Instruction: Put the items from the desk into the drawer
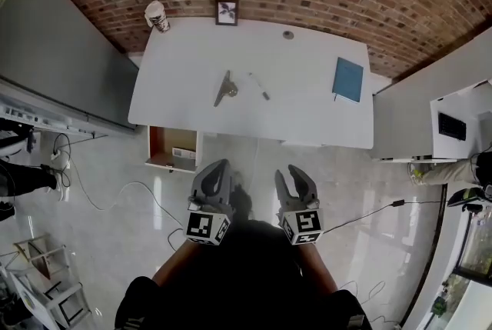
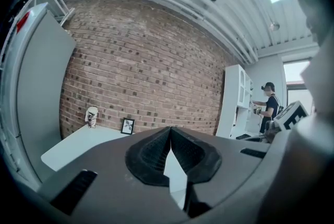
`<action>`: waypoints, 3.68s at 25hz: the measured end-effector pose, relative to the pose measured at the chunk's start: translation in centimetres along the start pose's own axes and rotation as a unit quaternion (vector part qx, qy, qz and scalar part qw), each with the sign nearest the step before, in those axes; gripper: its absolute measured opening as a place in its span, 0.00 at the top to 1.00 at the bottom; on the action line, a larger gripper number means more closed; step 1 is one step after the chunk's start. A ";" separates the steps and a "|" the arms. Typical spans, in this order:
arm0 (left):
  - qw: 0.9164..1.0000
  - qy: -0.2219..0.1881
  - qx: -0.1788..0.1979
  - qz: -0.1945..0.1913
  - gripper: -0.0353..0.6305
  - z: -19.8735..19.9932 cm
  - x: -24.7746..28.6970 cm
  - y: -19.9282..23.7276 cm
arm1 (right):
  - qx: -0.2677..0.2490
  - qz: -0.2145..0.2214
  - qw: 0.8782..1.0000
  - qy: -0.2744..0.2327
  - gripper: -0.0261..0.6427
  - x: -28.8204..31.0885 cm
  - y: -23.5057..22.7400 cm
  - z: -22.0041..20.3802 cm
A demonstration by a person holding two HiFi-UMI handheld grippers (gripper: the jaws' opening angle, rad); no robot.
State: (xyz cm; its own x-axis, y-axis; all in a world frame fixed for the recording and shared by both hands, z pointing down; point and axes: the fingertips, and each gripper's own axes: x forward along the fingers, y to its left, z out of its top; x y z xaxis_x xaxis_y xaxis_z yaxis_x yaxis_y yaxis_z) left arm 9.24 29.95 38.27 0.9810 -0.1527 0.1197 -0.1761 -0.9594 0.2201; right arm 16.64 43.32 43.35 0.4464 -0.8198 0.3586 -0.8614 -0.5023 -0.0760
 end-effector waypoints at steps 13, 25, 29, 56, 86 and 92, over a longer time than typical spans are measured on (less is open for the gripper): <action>1.000 -0.008 0.007 -0.011 0.94 1.7 5.5 3.8 | -0.009 0.007 1.000 0.019 0.80 8.4 -1.7 3.3; 1.000 -0.013 -0.008 0.022 0.94 3.2 11.4 7.1 | -0.025 0.041 0.998 0.037 0.80 16.8 -4.7 4.8; 0.999 -0.013 -0.008 0.031 0.94 3.5 14.2 7.9 | -0.031 0.050 0.997 0.054 0.80 19.9 -6.4 4.4; 0.990 0.037 -0.048 0.126 0.94 1.4 23.9 11.8 | -0.050 0.120 0.911 0.391 0.79 35.4 -13.7 -17.5; 0.977 0.019 -0.039 0.209 0.94 3.4 22.1 12.6 | -0.077 0.162 0.912 0.369 0.87 36.8 -14.8 -15.4; 0.971 0.002 -0.032 0.238 0.94 3.9 19.9 13.3 | -0.098 0.186 0.925 0.318 0.87 37.3 -12.9 -11.3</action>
State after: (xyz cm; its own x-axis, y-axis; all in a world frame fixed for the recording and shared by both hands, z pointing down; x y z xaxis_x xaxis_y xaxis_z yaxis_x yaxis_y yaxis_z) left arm 26.73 13.23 39.79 0.7871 -0.5734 0.2271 -0.6139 -0.7638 0.1993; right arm 41.64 22.28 68.25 -0.0678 -0.5678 0.8204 -0.9817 -0.1085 -0.1562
